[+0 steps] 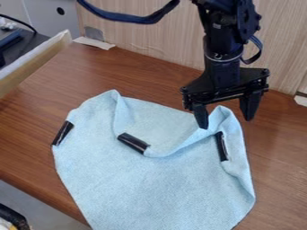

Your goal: Fold the cloth from right to left

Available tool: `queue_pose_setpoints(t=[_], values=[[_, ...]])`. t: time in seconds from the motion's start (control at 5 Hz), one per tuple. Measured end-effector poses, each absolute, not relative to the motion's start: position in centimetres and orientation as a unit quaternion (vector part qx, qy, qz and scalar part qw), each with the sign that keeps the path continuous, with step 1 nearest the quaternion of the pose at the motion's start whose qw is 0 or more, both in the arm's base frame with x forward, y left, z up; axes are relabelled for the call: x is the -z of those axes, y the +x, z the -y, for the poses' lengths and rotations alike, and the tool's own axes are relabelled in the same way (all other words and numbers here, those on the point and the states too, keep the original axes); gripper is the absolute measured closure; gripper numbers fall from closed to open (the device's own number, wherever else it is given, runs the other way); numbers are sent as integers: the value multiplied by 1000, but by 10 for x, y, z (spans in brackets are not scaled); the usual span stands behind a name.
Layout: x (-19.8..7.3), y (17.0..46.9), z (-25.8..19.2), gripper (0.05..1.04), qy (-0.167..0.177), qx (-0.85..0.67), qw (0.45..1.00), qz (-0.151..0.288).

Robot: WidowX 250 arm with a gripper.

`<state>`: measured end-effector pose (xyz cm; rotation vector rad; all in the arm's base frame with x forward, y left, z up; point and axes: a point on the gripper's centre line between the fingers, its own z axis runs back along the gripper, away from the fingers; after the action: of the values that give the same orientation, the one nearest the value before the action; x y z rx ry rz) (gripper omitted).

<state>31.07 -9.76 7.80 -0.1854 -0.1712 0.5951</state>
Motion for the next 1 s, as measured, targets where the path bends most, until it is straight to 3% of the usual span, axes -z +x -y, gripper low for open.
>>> queue_pose_setpoints(t=[1.0], values=[[-29,308,107,83,-47,-279,959,24]])
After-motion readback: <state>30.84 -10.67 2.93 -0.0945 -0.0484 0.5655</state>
